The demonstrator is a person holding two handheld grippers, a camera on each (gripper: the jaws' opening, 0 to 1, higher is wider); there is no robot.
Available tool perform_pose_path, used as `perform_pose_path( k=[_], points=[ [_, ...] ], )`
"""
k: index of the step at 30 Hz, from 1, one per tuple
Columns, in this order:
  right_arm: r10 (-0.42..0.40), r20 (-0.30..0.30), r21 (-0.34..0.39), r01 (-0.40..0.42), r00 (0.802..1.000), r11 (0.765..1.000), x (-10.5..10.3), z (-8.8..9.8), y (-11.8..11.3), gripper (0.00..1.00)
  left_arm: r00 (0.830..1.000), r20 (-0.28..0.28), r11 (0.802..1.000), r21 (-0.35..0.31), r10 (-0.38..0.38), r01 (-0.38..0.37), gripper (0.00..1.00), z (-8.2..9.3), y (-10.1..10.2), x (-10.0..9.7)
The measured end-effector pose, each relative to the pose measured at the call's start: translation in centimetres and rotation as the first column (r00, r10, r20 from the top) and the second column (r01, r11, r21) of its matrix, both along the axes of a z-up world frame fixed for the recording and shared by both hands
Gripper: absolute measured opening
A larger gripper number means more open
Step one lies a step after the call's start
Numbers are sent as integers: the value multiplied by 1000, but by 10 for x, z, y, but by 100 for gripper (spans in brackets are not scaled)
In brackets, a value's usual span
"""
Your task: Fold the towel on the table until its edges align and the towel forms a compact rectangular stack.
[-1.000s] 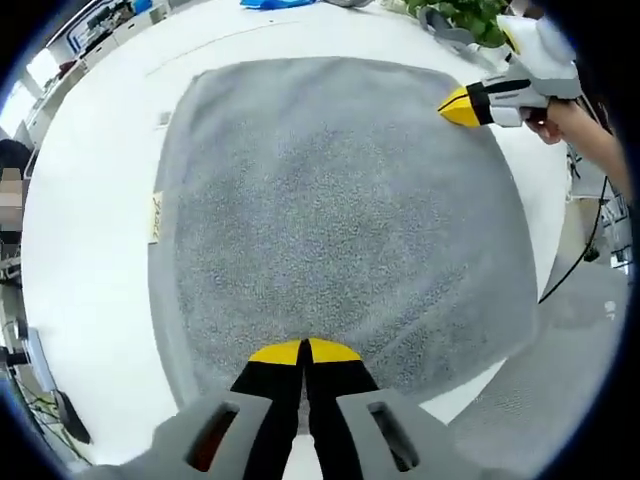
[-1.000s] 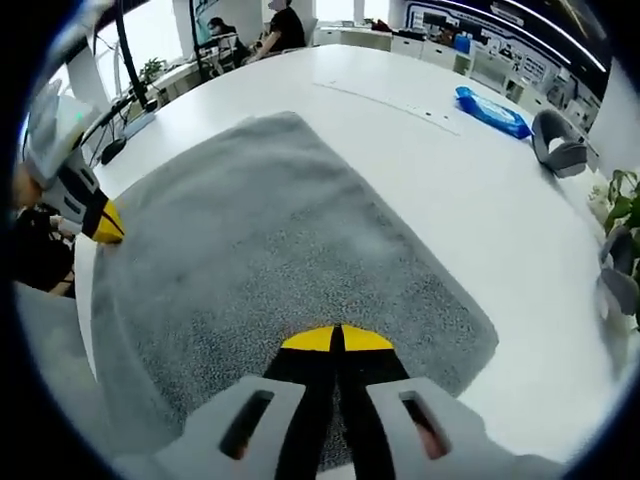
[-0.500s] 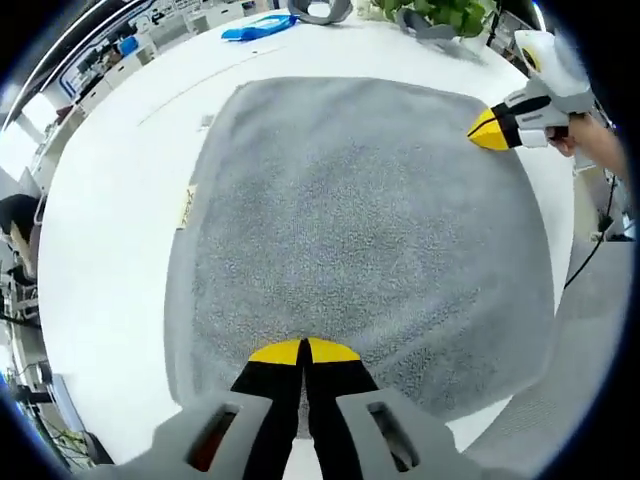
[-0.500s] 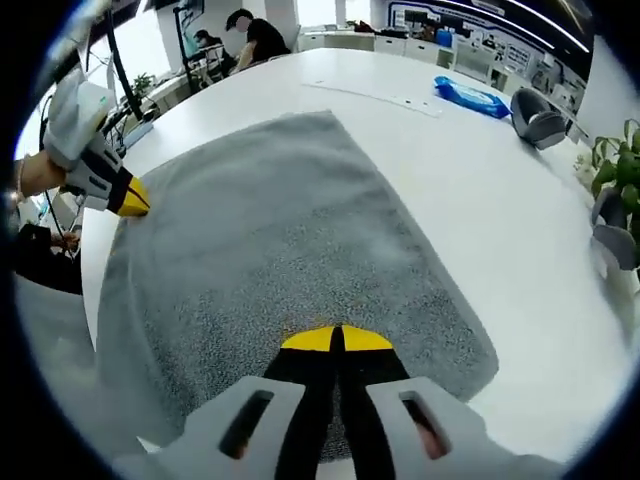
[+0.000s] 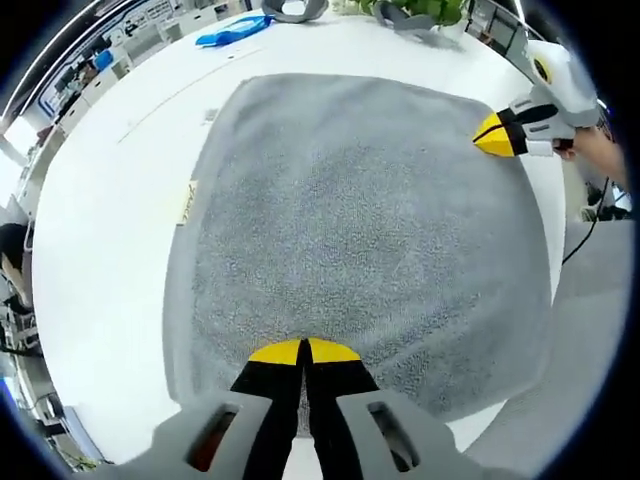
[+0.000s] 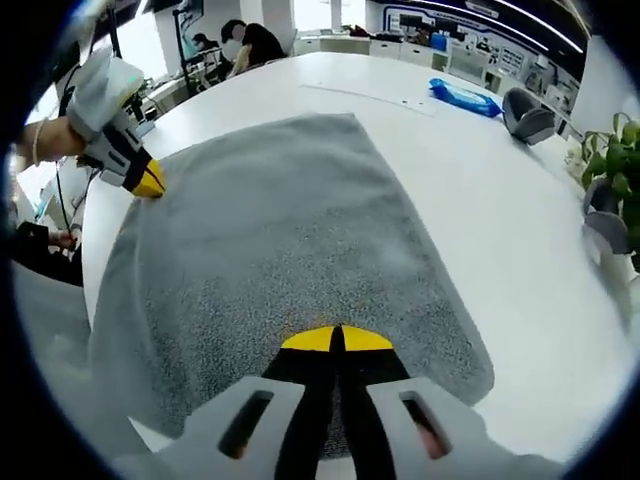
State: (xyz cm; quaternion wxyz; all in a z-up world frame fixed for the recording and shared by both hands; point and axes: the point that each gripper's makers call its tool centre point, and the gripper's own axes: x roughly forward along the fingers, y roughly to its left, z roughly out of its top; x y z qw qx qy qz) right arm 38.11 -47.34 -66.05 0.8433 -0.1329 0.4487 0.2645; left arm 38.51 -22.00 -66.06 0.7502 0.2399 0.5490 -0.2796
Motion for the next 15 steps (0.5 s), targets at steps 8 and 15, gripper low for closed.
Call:
perform_pose_path(
  k=[8, 15],
  points=[
    [10, 24, -42, -9, 1000, 999, -7, 0, 0, 0, 999, -49, 999, -43, -25, 23, 1, 0, 1, 2],
    [-6, 27, -26, 7, 1000, 1000, -14, 1, -1, 0, 996, -76, 997, -64, -37, 32, 1, -1, 0, 1]
  ],
)
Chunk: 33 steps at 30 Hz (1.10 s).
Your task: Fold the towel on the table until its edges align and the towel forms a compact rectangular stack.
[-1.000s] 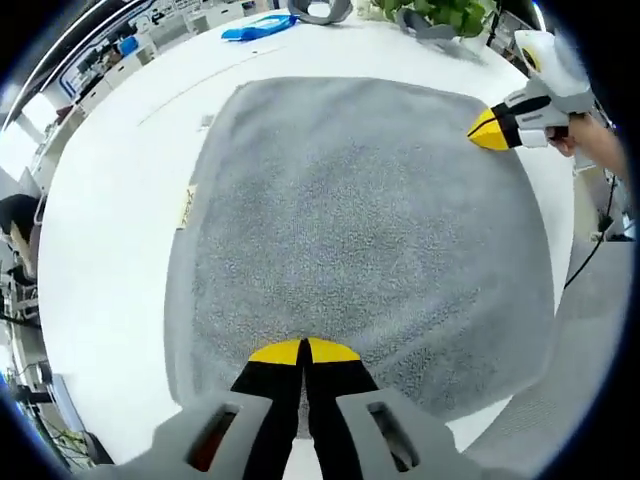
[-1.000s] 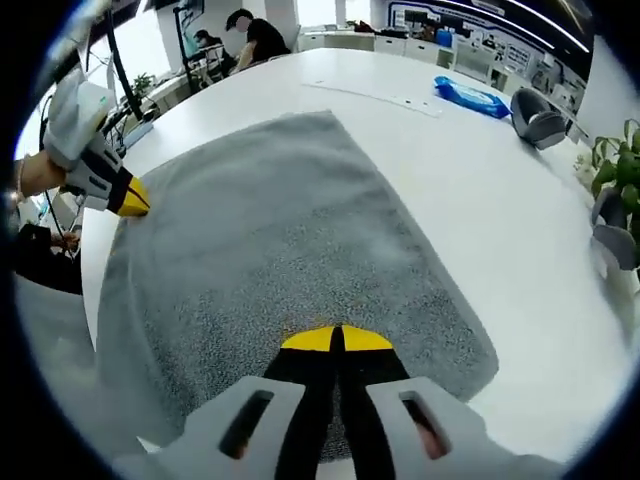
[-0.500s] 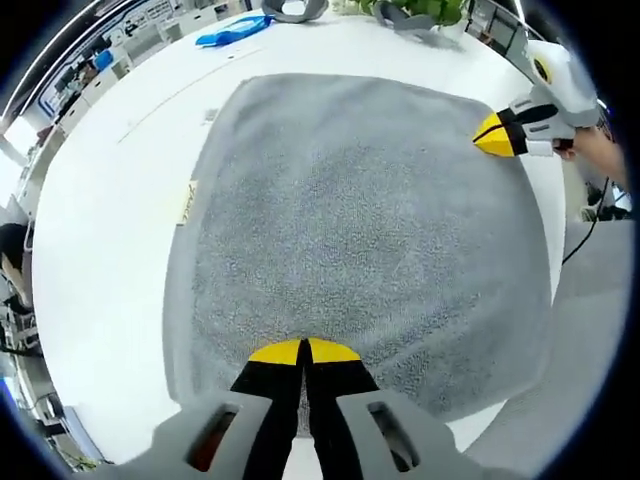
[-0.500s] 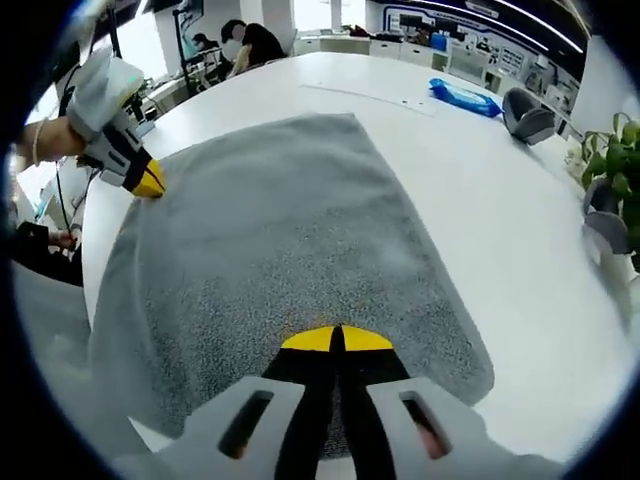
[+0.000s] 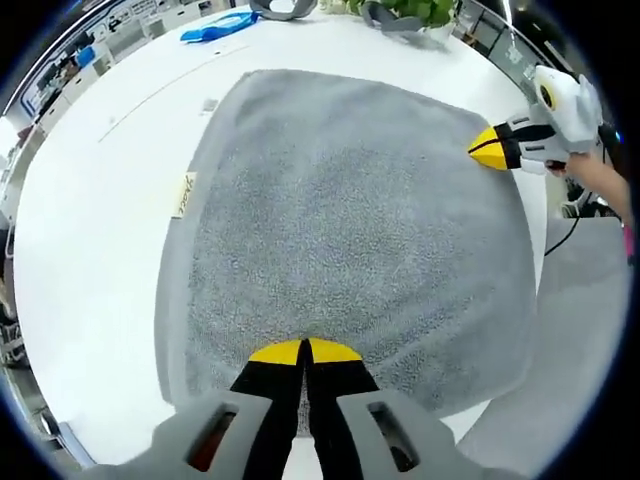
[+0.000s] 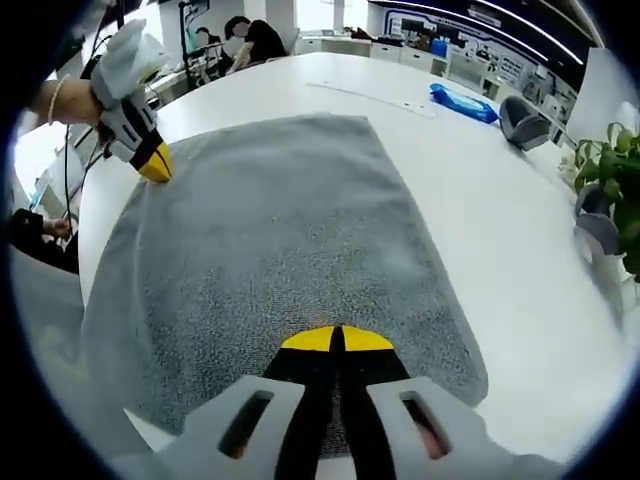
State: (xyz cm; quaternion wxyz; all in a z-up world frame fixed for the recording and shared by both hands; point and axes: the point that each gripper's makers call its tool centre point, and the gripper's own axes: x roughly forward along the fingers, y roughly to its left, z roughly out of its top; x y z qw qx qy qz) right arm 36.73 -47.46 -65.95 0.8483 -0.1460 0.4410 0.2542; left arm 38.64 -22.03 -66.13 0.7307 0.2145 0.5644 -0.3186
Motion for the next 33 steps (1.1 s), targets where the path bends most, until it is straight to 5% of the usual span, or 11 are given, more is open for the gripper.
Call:
perform_pose_path(
  k=[12, 33],
  points=[
    [-51, -17, 42, 52, 999, 998, -21, 0, 1, 0, 994, 93, 998, 37, -50, 47, 1, 1, -7, 22],
    [-52, -31, 57, 54, 998, 997, -37, -1, 5, 0, 995, 87, 998, 25, -53, 51, 1, 0, -15, 42]
  ],
)
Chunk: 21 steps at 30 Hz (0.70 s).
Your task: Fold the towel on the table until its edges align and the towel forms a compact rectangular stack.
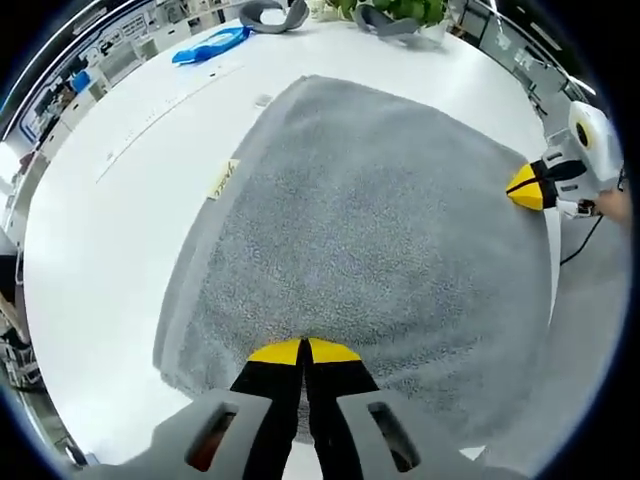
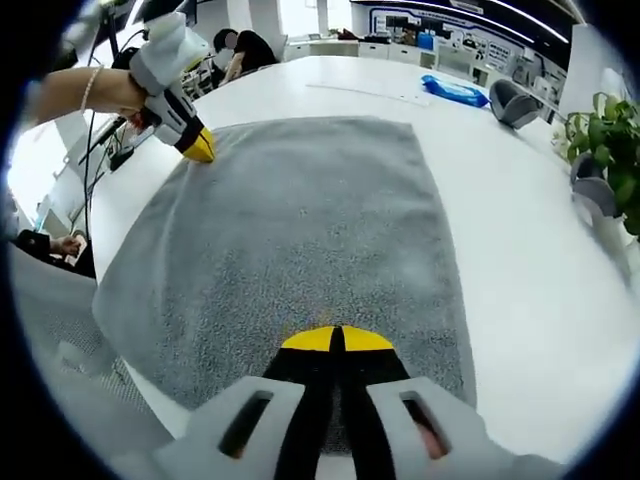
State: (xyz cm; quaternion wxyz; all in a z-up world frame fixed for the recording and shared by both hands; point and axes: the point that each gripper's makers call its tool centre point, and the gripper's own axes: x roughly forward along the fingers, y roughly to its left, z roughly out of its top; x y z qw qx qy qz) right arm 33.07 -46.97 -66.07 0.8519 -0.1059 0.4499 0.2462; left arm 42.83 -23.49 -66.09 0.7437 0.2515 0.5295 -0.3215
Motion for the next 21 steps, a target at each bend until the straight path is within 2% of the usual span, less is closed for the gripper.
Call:
perform_pose_path(
  k=[8, 21],
  points=[
    [-6, 4, 4, 6, 1000, 1000, -7, 0, 2, 0, 1000, 15, 999, 30, -21, 21, 1, 0, -4, 6],
    [8, -2, -6, -8, 1000, 1000, -13, 0, 7, 0, 1000, 19, 1000, 12, -18, 18, 1, 1, -8, 19]
  ],
)
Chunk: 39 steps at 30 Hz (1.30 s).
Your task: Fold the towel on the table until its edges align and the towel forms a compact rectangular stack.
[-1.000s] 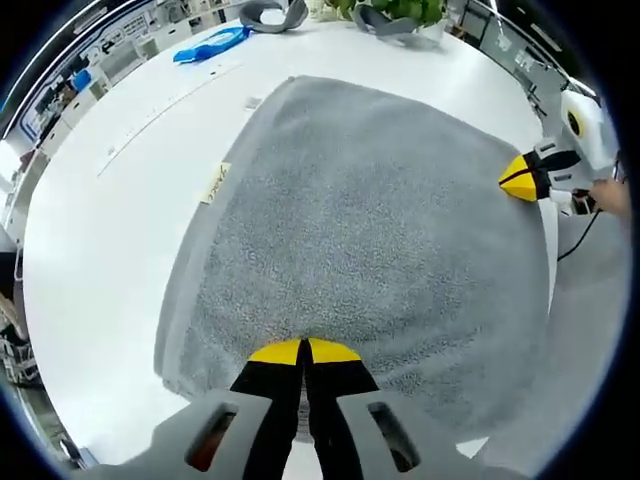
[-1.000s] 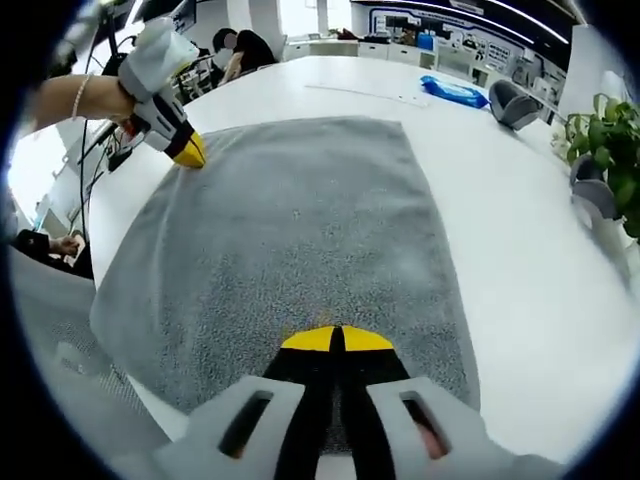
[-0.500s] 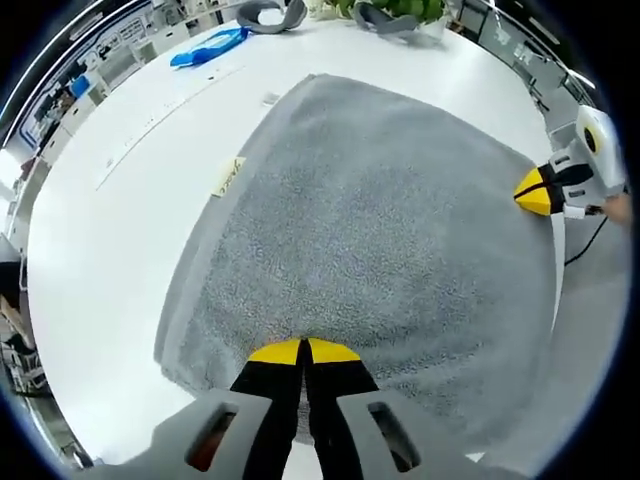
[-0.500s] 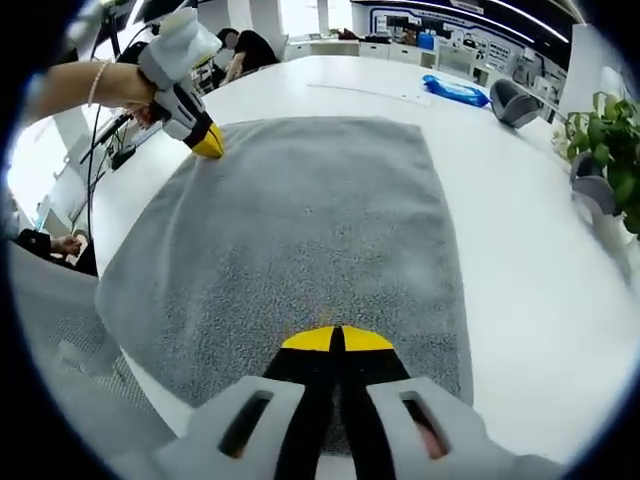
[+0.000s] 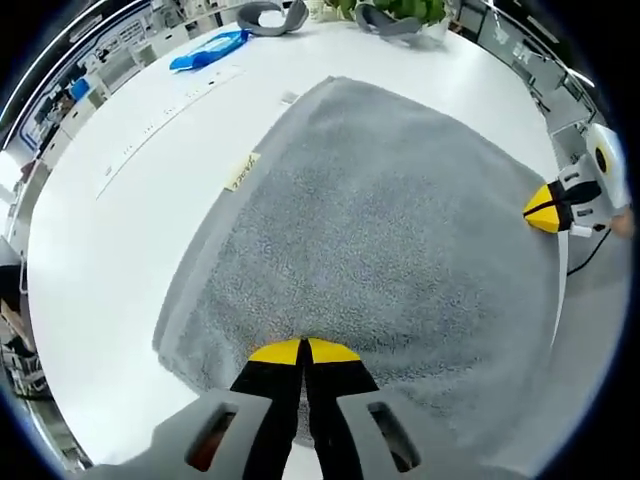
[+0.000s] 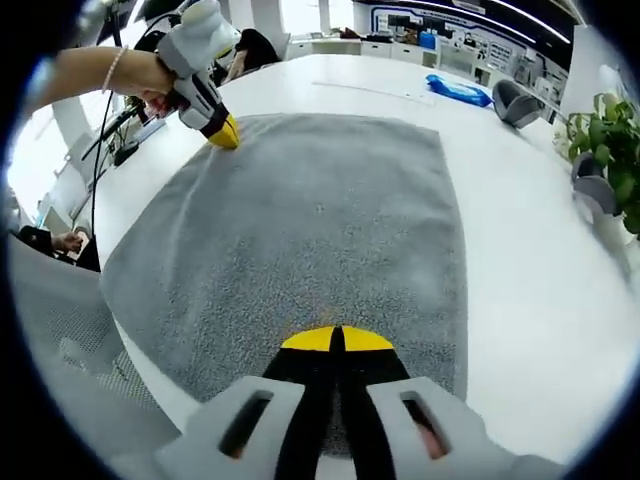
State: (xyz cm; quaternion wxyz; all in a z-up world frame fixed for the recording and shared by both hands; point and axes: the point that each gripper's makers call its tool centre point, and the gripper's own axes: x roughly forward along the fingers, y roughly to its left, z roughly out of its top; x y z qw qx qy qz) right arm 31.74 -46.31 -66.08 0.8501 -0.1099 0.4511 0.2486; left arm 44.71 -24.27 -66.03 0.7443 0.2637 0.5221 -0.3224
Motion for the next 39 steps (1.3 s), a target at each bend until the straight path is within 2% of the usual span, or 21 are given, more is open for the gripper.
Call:
perform_pose_path(
  k=[28, 33, 39],
  points=[
    [22, -7, -1, -22, 1000, 1000, -13, 0, 11, 0, 996, 6, 995, 51, -83, 83, 1, -1, -16, 31],
    [51, 7, -40, -50, 999, 998, -12, -1, 12, 0, 995, 12, 993, 60, -102, 101, 1, 0, -16, 32],
    [76, -39, -89, -79, 996, 993, -11, -1, 13, 0, 993, 26, 992, 52, -117, 115, 1, 0, -16, 31]
  ],
)
